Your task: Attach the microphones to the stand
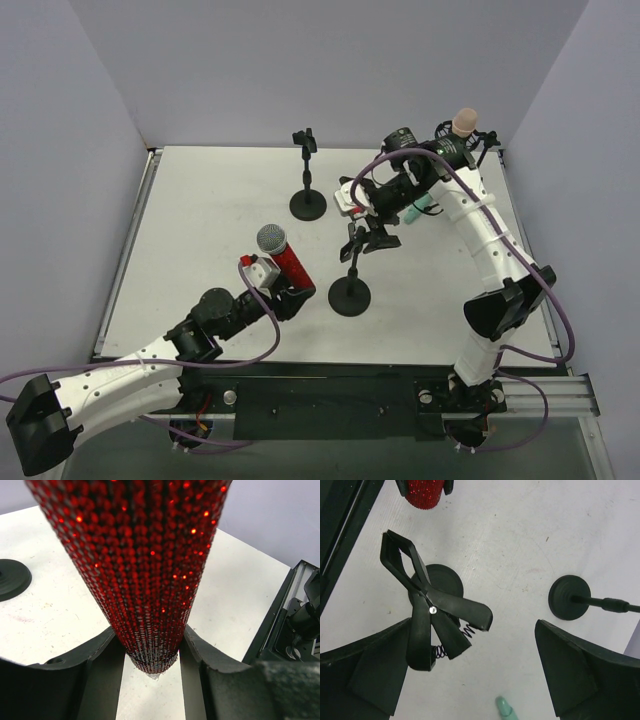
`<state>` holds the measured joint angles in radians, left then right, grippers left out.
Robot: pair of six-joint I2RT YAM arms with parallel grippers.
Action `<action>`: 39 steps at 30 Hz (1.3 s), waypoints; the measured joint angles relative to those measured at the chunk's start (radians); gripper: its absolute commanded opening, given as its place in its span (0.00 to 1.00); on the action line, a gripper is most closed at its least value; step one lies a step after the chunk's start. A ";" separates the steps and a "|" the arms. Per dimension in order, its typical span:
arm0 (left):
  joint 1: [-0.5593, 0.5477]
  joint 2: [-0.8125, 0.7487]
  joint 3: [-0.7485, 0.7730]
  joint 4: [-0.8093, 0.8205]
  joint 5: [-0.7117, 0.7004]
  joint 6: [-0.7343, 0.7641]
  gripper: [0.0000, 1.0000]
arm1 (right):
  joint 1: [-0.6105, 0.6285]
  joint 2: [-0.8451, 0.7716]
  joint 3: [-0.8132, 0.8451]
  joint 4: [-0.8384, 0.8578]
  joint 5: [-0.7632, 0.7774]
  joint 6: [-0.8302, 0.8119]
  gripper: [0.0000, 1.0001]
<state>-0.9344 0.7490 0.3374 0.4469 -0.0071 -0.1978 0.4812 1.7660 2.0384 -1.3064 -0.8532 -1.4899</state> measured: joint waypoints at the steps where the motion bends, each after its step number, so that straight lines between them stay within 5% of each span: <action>1: 0.000 0.000 0.000 -0.005 0.000 -0.001 0.00 | 0.010 0.000 0.003 0.000 0.006 -0.008 0.98; 9: -0.008 -0.030 0.000 -0.035 0.000 -0.004 0.00 | 0.095 0.000 0.005 0.000 0.041 -0.030 0.79; 16: -0.012 -0.036 0.000 -0.041 0.000 -0.004 0.00 | 0.093 0.000 0.003 -0.001 0.080 0.012 0.38; 21: -0.020 -0.044 0.000 -0.046 -0.002 -0.005 0.00 | 0.094 -0.035 -0.053 0.042 0.089 0.167 0.30; 30: -0.023 -0.066 0.000 -0.048 -0.015 -0.007 0.00 | 0.175 -0.341 -0.465 0.545 0.375 0.827 0.34; 32: -0.023 -0.063 0.000 -0.048 -0.016 -0.007 0.00 | 0.182 -0.357 -0.500 0.618 0.430 0.940 0.42; 37: -0.023 -0.049 0.000 -0.049 -0.016 -0.007 0.00 | 0.166 -0.359 -0.538 0.700 0.460 1.098 0.86; 39: -0.023 -0.048 0.000 -0.051 -0.016 -0.007 0.00 | 0.151 -0.359 -0.544 0.686 0.426 1.107 0.95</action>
<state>-0.9569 0.7010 0.3374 0.3958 -0.0227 -0.2050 0.6319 1.4071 1.4948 -0.6205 -0.4271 -0.3832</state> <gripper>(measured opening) 0.515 0.812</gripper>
